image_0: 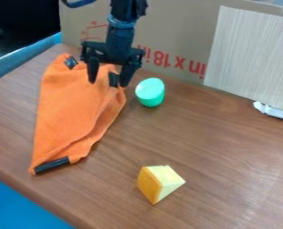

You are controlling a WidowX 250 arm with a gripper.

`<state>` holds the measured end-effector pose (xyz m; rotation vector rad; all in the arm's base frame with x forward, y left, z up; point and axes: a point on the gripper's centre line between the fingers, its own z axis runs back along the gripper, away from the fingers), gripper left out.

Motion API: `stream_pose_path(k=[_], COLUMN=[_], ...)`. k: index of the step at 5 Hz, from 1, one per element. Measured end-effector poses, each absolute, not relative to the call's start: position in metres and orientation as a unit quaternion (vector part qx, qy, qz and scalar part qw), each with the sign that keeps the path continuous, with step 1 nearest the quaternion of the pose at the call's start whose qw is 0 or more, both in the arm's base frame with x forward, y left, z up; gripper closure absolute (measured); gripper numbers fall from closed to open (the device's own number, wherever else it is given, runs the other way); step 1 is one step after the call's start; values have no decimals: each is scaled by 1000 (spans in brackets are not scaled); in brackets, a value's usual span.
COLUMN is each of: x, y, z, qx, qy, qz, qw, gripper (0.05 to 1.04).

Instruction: Unfold the cloth from top right to bottom left

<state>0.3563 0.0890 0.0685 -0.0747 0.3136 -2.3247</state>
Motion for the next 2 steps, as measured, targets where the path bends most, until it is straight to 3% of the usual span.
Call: stream_pose_path(k=[2], x=[357], y=[92], z=[59], qx=[-33], qy=[135], qz=[-909], qw=[394], gripper=[139])
